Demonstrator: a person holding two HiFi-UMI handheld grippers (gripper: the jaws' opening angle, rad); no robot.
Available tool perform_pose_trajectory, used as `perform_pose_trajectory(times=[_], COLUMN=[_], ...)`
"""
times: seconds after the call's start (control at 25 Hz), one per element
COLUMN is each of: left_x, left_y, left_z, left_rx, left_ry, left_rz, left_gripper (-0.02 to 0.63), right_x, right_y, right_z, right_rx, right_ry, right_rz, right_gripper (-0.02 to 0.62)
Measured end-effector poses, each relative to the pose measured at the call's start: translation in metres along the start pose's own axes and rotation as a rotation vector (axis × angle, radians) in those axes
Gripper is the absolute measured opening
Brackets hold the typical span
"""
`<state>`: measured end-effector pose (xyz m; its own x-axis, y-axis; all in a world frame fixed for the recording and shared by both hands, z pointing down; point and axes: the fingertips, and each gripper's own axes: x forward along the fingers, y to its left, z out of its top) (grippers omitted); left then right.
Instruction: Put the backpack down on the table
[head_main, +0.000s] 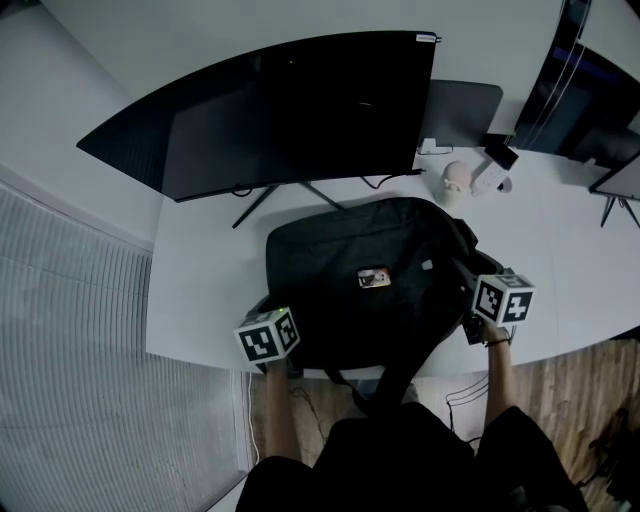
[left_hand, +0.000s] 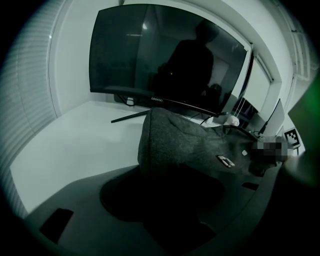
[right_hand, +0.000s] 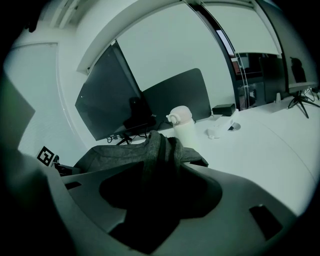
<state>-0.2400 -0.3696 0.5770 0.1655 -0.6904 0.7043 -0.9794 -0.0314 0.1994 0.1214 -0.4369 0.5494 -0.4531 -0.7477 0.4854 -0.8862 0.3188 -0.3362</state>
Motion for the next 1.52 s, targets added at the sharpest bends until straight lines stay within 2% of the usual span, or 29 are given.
perform_pose_trajectory(times=[0.2, 0.4, 0.56, 0.68, 0.8, 0.92, 1.2, 1.52], left_x=[0.0, -0.004, -0.016, -0.03, -0.043, -0.055, -0.079, -0.112], left_y=[0.006, 0.01, 0.014, 0.012, 0.005, -0.001, -0.018, -0.038], left_z=[-0.002, 0.0, 0.009, 0.019, 0.025, 0.026, 0.031, 0.04], left_rx=[-0.015, -0.021, -0.009, 0.035, 0.106, 0.144, 0.179, 0.214], left_ry=[0.0, -0.015, -0.091, -0.183, -0.253, -0.294, -0.354, -0.39], left_rz=[0.033, 0.072, 0.131, 0.159, 0.166, 0.164, 0.092, 0.002], left_gripper=[0.24, 0.276, 0.276, 0.214, 0.163, 0.092, 0.023, 0.017], right_x=[-0.001, -0.009, -0.018, -0.032, -0.043, -0.05, -0.073, -0.099], right_y=[-0.008, -0.013, -0.015, -0.012, -0.004, 0.003, 0.019, 0.05], right_z=[-0.007, 0.0, 0.002, 0.014, 0.019, 0.02, 0.033, 0.053], right_rx=[0.032, 0.02, 0.015, 0.023, 0.009, -0.039, -0.112, -0.169], right_ry=[0.003, -0.049, -0.095, -0.173, -0.206, -0.212, -0.266, -0.325], right_rz=[-0.041, -0.103, -0.137, -0.144, -0.128, -0.133, -0.143, -0.073], right_gripper=[0.213, 0.238, 0.239, 0.238, 0.236, 0.173, 0.048, 0.023])
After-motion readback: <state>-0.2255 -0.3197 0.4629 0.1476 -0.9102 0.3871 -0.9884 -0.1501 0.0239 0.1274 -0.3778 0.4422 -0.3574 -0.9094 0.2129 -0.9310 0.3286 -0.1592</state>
